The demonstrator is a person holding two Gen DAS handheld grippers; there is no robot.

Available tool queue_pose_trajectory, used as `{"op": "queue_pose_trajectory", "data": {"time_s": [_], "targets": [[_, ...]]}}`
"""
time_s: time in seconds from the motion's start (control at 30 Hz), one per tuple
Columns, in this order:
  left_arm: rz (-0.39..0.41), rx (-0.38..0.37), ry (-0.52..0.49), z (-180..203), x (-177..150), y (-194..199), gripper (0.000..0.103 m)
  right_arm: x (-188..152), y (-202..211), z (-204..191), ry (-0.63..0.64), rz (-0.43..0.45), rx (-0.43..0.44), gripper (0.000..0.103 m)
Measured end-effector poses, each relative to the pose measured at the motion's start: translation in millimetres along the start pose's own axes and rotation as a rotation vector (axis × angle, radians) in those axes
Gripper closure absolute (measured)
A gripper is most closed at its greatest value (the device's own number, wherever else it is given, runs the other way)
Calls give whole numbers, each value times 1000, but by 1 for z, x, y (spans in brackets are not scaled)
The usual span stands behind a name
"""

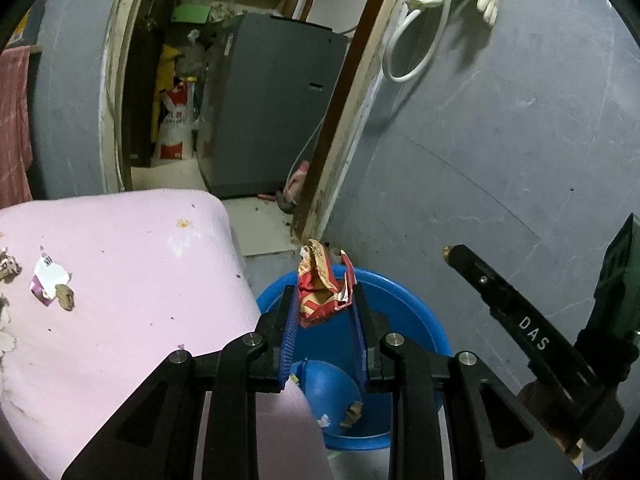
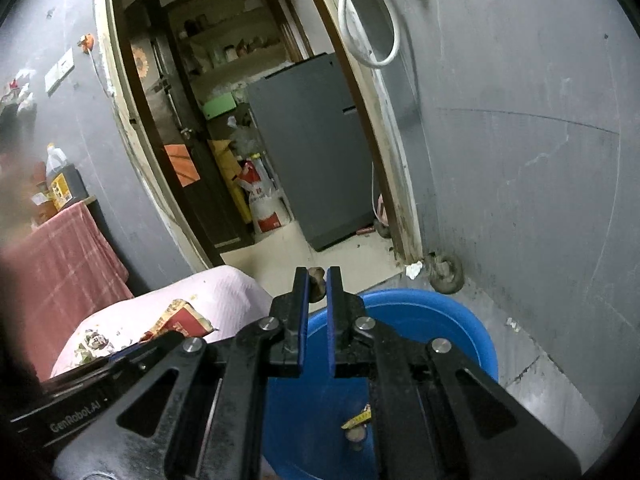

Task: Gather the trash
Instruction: 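Carry the red wrapper over the blue basin and open the left tool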

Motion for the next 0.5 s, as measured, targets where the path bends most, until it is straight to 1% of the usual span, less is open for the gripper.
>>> {"op": "queue_pose_trajectory", "data": {"time_s": [0.13, 0.23, 0.33, 0.4, 0.5], "targets": [[-25, -28, 22, -3, 0, -6, 79, 1, -5, -2, -2, -18, -4, 93], [-42, -42, 31, -6, 2, -8, 75, 0, -8, 0, -3, -33, -13, 90], [-45, -45, 42, -8, 2, -8, 74, -2, -8, 2, -14, -40, -16, 84], [-46, -47, 55, -10, 2, -6, 72, -2, -8, 3, -17, -39, -18, 76], [-34, -44, 60, -11, 1, 1, 70, -1, -7, 2, -17, -31, -16, 71]]}}
Point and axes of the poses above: each gripper's, at about its wrist camera, not at the fingertips, and y roughly against the way its jaws point, z to its right, x to its top, the point moved 1 cm from there along -y, roughly the way its jaws point, and after that the axes turned 14 degrees about -x, right-handed, at the moved point
